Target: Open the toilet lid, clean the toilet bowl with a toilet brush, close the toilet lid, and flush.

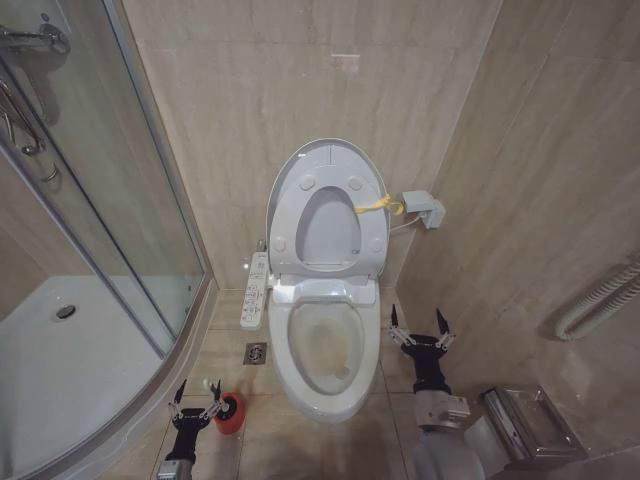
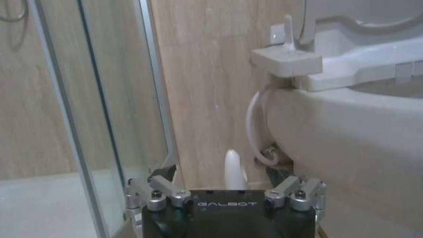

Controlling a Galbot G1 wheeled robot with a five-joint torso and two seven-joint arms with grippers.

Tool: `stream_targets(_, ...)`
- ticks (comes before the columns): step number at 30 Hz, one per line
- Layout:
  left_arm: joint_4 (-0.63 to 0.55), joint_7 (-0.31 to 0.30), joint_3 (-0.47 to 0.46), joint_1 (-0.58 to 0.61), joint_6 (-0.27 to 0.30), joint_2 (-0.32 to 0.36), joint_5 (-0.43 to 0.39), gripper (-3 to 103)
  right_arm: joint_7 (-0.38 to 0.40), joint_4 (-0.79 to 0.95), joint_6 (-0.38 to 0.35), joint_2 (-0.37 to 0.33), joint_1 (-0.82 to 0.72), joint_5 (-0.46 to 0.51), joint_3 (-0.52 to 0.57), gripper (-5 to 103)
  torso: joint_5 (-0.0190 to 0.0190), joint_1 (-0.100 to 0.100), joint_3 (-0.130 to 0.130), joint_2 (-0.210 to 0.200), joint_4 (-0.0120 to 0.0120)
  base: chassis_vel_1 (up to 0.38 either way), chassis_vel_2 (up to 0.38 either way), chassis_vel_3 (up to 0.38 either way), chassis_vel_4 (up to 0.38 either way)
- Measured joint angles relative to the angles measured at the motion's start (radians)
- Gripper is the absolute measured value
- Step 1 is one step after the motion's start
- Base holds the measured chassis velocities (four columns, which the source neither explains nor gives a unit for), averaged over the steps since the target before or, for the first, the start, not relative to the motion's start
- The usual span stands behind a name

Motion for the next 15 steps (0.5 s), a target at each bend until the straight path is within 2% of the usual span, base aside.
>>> stream_targets(6, 0.084, 0.035, 0.013, -0.049, -0.023, 0.0, -0.011, 92, 0.0, 0.0, 0.0, 0.0, 0.0, 0.0, 0.0, 100, 0.0, 0.0, 0.0, 0.0, 0.0001, 0.0, 0.0, 0.0, 0.0)
stream_targets(15, 0.122, 0.066, 0.027, -0.084, -0.031, -0.007, -0.033, 90, 0.0, 0.0, 0.0, 0.0, 0.0, 0.0, 0.0, 100, 0.0001, 0.0, 0.0, 0.0, 0.0, 0.0, 0.0, 0.0, 0.0)
